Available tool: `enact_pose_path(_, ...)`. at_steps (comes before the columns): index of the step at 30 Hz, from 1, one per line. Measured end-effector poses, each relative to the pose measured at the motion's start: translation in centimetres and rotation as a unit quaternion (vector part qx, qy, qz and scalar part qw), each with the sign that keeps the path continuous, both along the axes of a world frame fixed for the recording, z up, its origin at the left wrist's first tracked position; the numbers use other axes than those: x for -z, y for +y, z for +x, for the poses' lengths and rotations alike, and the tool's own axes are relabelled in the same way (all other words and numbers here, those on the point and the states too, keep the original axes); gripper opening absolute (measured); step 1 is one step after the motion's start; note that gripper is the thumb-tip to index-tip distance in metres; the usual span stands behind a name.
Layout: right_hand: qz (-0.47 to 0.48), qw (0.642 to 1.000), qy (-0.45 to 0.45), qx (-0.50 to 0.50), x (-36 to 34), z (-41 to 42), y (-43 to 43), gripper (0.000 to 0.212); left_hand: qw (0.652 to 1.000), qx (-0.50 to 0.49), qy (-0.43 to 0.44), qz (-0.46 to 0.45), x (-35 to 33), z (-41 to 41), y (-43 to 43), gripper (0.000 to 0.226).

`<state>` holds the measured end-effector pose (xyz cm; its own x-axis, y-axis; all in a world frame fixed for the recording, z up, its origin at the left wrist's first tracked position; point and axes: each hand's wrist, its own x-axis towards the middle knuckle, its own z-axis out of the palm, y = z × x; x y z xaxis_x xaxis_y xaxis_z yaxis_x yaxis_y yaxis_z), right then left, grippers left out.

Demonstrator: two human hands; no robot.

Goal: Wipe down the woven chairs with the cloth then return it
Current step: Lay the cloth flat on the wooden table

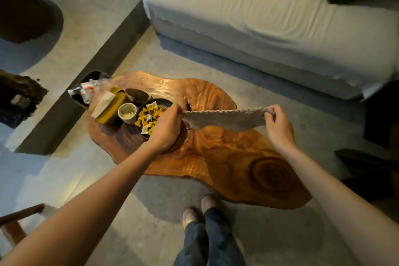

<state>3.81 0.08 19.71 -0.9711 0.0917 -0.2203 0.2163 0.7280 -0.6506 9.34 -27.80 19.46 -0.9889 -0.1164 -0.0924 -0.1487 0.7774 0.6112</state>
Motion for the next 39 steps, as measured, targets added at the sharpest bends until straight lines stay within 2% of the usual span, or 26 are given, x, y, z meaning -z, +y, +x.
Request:
enact_pose_path(6, 0.026, 0.997, -0.069, -0.023, 5.2, 2.9, 2.0, 0.012, 0.997, 0.063, -0.03, 0.017, 4.3, 0.4, 0.3, 0.007)
enact_pose_path(10, 0.061, 0.989, -0.125, -0.048, 9.4, 5.4, 3.0, 0.009, 0.993, 0.077, -0.085, 0.015, 8.3, 2.2, 0.6, 0.005)
enact_pose_path(15, 0.065, 0.969, -0.222, -0.091, 14.0, 8.8, 3.8, 0.009, 0.98, 0.084, -0.181, -0.001, 13.2, 5.2, 0.7, 0.007)
enact_pose_path(19, 0.061, 0.958, -0.26, -0.102, 17.6, 10.8, 3.6, 0.009, 0.968, 0.089, -0.231, -0.026, 17.1, 6.9, 0.5, 0.006)
enact_pose_path(25, 0.043, 0.967, -0.248, -0.037, 22.7, 9.0, 3.2, 0.014, 0.972, 0.048, -0.227, -0.045, 22.4, 4.7, 1.0, 0.014)
enact_pose_path(31, 0.056, 0.972, -0.226, 0.029, 27.6, 5.8, 3.3, 0.017, 0.983, -0.025, -0.183, -0.014, 27.1, -0.7, 1.9, 0.022)
enact_pose_path(35, 0.036, 0.975, -0.21, 0.067, 29.9, 4.2, 3.4, 0.018, 0.977, -0.039, -0.205, -0.036, 29.6, -2.6, 2.0, 0.024)
enact_pose_path(39, 0.016, 0.973, -0.185, 0.137, 31.0, 4.4, 3.0, 0.018, 0.974, -0.097, -0.203, -0.02, 30.6, -2.1, 2.4, 0.023)
